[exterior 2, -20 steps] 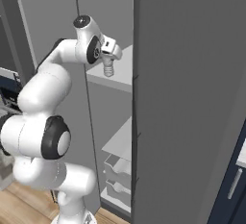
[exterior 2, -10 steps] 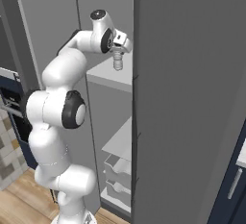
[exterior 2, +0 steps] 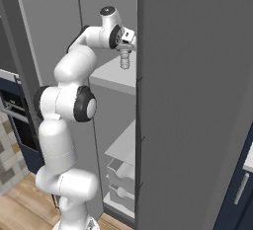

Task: Take the bottled waters from the counter and place them in the freezer to freeze. Close the freezer door after placing the bottles.

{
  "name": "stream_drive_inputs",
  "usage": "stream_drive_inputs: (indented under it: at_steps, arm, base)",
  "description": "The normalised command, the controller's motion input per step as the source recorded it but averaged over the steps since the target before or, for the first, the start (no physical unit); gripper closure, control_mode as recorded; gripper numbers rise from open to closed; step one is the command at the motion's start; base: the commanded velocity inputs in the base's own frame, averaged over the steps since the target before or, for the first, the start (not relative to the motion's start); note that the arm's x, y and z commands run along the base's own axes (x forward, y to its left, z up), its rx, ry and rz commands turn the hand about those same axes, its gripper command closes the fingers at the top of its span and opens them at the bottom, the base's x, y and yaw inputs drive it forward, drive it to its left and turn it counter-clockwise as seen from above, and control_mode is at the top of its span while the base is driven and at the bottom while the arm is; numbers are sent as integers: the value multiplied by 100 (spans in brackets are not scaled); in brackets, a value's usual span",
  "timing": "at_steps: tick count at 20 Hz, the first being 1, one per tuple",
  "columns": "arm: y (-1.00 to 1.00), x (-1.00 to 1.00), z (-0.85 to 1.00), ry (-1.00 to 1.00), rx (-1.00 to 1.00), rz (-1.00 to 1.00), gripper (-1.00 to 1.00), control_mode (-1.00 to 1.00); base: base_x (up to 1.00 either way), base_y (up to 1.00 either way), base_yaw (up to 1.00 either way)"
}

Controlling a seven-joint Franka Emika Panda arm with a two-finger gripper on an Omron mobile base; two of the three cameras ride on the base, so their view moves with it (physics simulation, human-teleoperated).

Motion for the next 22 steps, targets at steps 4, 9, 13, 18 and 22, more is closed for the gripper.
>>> stream_drive_inputs:
  at_steps: [4, 9, 13, 18, 22]
  arm:
    - [0, 2, -58, 0, -2, 0, 100, -100]
    - [0, -15, -69, -3, -1, 0, 100, -100]
    - [0, -26, -31, -1, 3, 0, 100, -100]
    - [0, -9, -44, 0, 1, 0, 100, -100]
    - [0, 0, -29, 0, 2, 0, 100, -100]
  base:
    - [0, 0, 0]
    - [0, 0, 0]
    - [0, 0, 0]
    - [0, 0, 0]
    - [0, 0, 0]
